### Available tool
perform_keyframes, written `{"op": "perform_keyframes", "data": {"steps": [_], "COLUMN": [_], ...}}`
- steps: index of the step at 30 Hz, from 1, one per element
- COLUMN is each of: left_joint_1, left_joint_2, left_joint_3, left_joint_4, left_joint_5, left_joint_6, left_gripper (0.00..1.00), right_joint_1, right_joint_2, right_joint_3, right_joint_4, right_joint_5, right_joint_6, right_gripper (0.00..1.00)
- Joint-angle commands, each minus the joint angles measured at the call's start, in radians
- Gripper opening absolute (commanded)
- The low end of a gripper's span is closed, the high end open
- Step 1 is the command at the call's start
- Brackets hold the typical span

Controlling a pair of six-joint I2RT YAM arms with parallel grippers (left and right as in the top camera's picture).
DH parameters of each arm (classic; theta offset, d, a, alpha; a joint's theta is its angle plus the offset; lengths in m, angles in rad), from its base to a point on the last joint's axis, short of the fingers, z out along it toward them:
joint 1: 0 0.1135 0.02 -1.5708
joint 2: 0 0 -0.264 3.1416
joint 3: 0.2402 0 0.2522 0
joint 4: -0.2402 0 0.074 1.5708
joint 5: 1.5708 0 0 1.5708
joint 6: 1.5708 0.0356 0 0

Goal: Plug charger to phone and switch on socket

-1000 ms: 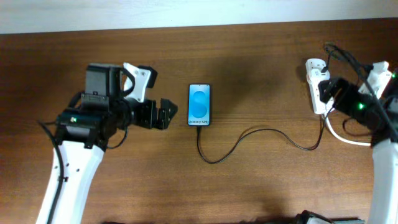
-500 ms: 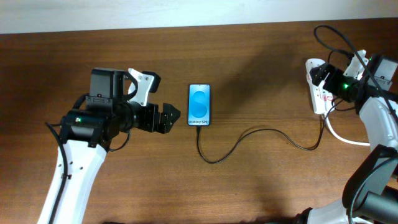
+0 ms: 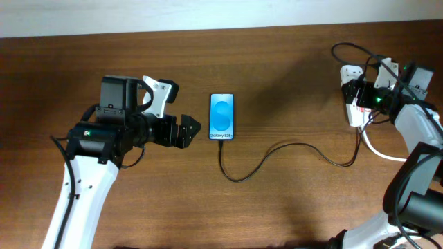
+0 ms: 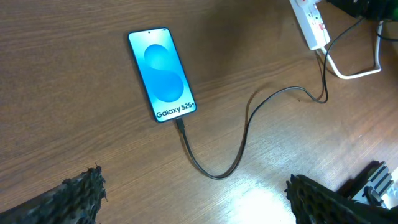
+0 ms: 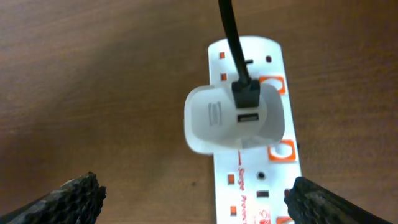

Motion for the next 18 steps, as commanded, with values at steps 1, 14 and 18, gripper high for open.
{"op": "perform_keyframes", "data": {"steps": [1, 14, 18], "left_joint_1": [-0.001, -0.001, -0.001], "left_joint_2": [-0.009, -0.009, -0.009], "left_joint_3": [-0.002, -0.002, -0.002], "left_joint_4": [0.002, 0.002, 0.002], "left_joint_5": [0.014, 0.014, 0.014], "left_joint_6": [0.005, 0.005, 0.005], "left_gripper": [0.99, 0.99, 0.99], "right_joint_1": [-0.002, -0.002, 0.000], "right_joint_2": [0.039, 0.124, 0.130], "right_joint_3": [0.010, 0.010, 0.010], "right_joint_4": [0.037, 0.091, 0.112], "right_joint_5": [0.008, 0.034, 0.010], "right_joint_6": [-0.040, -0.039, -0.039], "right_gripper": [0.98, 0.98, 0.98]}}
